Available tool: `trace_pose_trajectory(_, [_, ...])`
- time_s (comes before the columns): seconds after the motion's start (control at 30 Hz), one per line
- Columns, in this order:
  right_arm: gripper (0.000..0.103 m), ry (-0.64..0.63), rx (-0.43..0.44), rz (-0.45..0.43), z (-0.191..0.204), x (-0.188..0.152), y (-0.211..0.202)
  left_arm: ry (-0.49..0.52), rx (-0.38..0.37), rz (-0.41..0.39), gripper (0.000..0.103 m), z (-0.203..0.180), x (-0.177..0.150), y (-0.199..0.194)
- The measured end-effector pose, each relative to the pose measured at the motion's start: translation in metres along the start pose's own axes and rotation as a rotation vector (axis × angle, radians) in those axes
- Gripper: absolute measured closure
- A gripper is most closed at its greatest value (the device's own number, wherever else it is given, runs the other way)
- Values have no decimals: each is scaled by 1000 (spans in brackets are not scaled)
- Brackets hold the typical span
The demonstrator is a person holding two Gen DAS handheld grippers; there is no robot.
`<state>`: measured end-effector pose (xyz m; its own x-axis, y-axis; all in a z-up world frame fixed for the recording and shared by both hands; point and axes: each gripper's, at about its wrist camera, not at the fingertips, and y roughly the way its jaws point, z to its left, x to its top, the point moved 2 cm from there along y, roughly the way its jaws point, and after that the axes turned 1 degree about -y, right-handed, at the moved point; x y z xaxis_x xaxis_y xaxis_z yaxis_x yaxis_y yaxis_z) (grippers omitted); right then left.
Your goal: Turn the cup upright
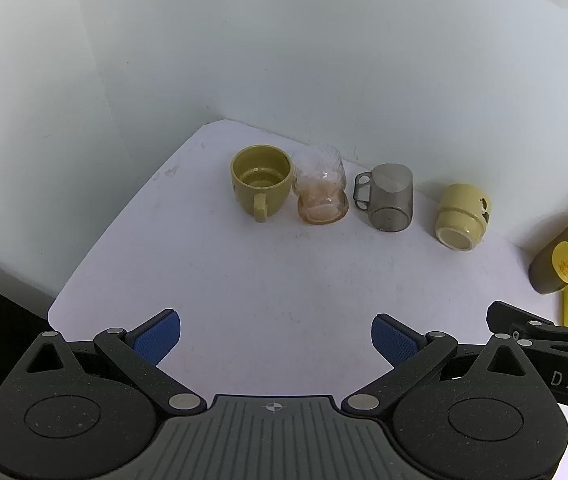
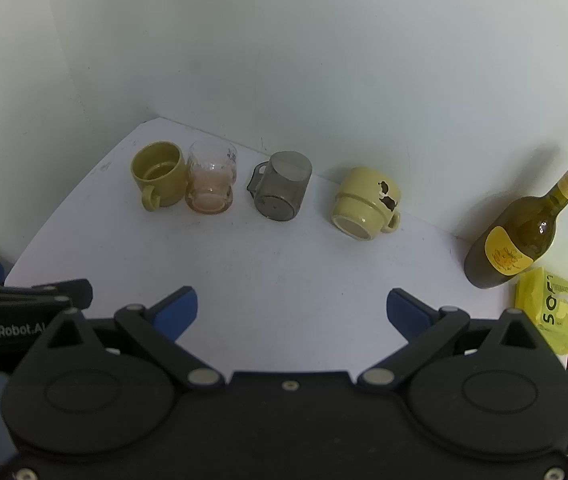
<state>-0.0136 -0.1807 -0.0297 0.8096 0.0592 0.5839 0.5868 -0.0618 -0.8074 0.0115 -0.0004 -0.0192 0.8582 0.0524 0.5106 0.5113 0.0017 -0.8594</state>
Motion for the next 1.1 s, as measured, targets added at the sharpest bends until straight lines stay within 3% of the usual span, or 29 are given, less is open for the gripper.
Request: trace_pose_trajectory(1.1, [1, -6, 16, 4, 5, -4, -4, -8, 10, 4, 0, 4, -2, -1])
